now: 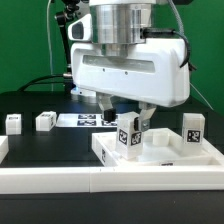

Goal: Assemble square table

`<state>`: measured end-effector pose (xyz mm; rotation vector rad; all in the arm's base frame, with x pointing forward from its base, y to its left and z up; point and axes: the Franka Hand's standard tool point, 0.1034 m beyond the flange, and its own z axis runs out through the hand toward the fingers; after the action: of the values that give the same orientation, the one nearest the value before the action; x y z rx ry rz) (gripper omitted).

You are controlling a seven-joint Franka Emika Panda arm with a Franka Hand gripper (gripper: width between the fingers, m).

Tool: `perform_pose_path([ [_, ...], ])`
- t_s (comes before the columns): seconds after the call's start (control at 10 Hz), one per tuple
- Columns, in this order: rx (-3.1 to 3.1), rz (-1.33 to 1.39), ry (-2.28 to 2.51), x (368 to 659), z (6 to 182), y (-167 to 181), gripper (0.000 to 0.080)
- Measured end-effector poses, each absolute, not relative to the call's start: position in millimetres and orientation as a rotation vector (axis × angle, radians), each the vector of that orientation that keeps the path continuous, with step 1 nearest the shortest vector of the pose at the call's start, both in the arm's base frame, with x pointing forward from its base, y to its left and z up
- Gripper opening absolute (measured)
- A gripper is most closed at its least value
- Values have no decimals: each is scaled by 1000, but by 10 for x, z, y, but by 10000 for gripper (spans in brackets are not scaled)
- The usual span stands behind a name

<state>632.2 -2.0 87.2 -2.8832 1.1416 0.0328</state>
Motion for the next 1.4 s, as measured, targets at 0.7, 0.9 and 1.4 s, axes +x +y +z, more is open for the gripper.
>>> perform_pose_path([
  [0.7, -3087, 22, 267, 6311, 845, 85, 649],
  [0.9, -3100, 18, 79, 6314, 848, 90, 649],
  [1.4, -3075, 11, -470, 6313, 847, 72, 649],
])
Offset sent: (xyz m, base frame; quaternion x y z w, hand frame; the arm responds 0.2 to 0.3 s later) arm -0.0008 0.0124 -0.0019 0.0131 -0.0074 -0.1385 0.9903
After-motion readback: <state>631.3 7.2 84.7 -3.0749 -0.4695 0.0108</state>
